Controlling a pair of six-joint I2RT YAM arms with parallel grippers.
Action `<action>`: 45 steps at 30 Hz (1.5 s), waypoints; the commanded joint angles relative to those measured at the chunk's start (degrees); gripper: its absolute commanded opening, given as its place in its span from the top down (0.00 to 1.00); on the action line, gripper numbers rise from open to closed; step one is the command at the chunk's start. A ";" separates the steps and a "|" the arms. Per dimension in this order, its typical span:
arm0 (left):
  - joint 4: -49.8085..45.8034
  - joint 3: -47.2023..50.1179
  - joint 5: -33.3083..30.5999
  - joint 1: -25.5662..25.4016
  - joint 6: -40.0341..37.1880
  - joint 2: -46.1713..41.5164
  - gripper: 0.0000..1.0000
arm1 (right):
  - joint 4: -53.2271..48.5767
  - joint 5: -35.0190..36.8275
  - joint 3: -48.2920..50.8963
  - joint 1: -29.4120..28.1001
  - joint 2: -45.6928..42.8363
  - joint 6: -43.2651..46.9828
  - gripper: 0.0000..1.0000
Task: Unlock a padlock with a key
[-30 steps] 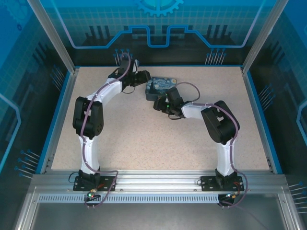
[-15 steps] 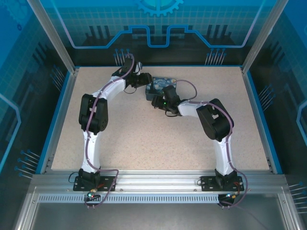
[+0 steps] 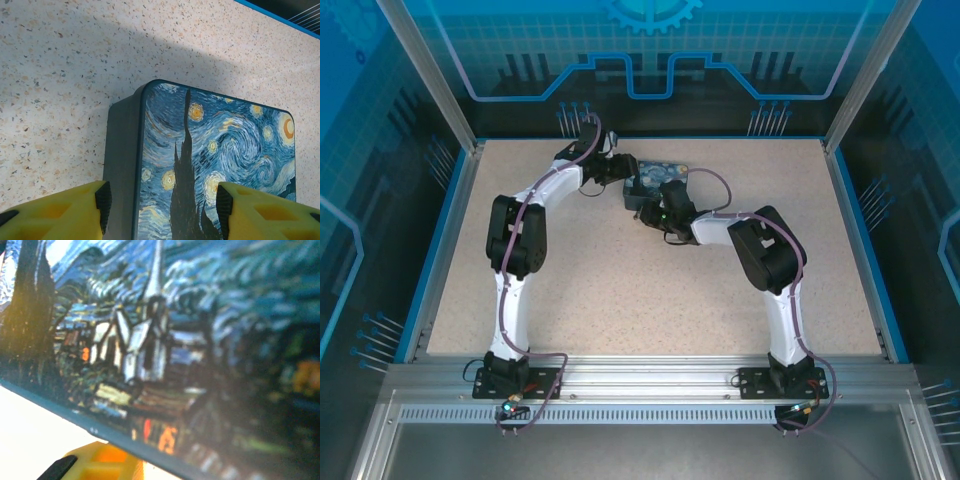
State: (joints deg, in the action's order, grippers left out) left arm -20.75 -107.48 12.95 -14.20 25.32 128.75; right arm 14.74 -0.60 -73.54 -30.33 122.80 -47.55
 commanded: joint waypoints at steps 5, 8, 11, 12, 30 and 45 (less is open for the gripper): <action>-0.32 -0.07 1.38 -0.78 -0.87 -0.02 0.41 | 1.77 -1.16 1.61 -0.09 1.65 -1.23 0.91; -1.13 0.24 0.78 -1.48 -1.32 0.14 0.42 | 2.31 -1.32 2.16 0.14 1.17 -1.31 1.00; -2.02 1.00 -1.02 -2.34 -2.18 0.26 0.42 | 2.96 -1.35 3.27 0.61 0.06 -1.61 1.00; -2.74 0.96 -1.80 -2.54 -2.42 0.45 0.42 | 3.39 -1.33 3.92 0.78 -0.55 -1.87 1.00; -1.88 6.50 -3.72 -3.27 -1.60 0.29 0.44 | 15.05 -5.13 18.29 8.22 -10.55 -8.57 1.00; -1.77 5.77 -2.04 -3.46 -0.79 0.68 0.43 | 6.46 -3.91 6.36 2.34 -2.94 -4.87 0.53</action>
State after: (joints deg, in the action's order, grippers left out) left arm -17.21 -103.70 10.28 -16.95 23.99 127.76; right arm 24.86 -6.28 -65.65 -27.00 117.99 -52.71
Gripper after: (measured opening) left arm 0.566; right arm 0.465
